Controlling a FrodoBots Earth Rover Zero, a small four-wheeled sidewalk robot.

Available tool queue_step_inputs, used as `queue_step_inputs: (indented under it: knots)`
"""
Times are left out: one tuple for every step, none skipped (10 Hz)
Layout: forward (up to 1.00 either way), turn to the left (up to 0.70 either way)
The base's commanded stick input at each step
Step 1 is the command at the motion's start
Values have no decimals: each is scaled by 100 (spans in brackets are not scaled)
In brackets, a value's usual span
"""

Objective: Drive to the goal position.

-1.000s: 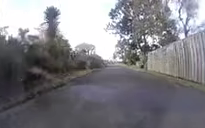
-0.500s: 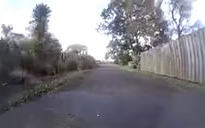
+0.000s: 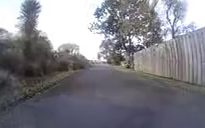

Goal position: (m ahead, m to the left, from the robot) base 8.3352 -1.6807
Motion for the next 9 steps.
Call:
queue_step_inputs:
  knots:
    - [85,0]
    - [85,0]
    - [85,0]
    - [85,0]
    - [85,0]
    - [85,0]
    - [85,0]
    - [85,0]
    - [85,0]
